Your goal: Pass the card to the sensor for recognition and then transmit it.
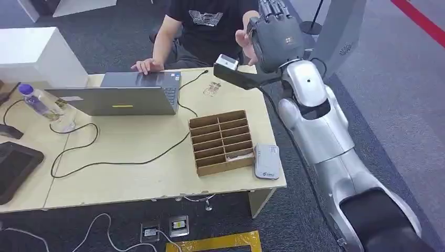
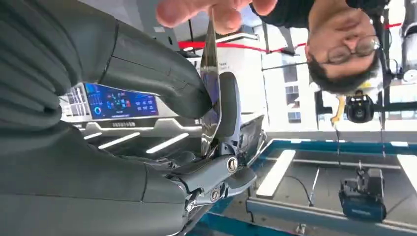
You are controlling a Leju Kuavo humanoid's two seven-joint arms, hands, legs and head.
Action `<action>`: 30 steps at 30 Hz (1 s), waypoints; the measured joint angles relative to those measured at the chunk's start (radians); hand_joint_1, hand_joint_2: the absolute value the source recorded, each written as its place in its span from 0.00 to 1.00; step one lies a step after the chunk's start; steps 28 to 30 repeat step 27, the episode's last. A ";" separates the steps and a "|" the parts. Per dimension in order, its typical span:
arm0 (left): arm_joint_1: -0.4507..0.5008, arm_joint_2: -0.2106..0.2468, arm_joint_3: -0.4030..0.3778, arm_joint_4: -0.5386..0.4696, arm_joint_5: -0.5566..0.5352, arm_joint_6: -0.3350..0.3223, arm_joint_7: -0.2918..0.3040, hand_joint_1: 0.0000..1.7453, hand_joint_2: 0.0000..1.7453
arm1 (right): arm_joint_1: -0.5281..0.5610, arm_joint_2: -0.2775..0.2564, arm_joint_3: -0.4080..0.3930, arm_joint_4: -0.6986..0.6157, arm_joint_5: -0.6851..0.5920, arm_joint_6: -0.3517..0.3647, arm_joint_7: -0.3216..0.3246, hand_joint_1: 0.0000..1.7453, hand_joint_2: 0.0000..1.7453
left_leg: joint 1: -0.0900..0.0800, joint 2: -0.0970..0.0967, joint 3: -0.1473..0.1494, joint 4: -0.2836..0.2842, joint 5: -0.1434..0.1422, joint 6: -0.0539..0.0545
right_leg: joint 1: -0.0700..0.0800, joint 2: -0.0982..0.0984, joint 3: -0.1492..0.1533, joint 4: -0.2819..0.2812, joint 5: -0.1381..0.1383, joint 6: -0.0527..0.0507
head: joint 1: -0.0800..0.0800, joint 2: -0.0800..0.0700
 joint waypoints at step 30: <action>0.000 -0.002 -0.049 0.001 -0.012 -0.013 0.006 0.00 0.00 | -0.043 0.020 0.017 0.358 0.097 -0.050 0.075 0.00 1.00 | 0.000 0.000 0.000 0.000 0.000 0.000 | 0.000 0.001 -0.001 0.000 0.000 0.000 | 0.000 0.000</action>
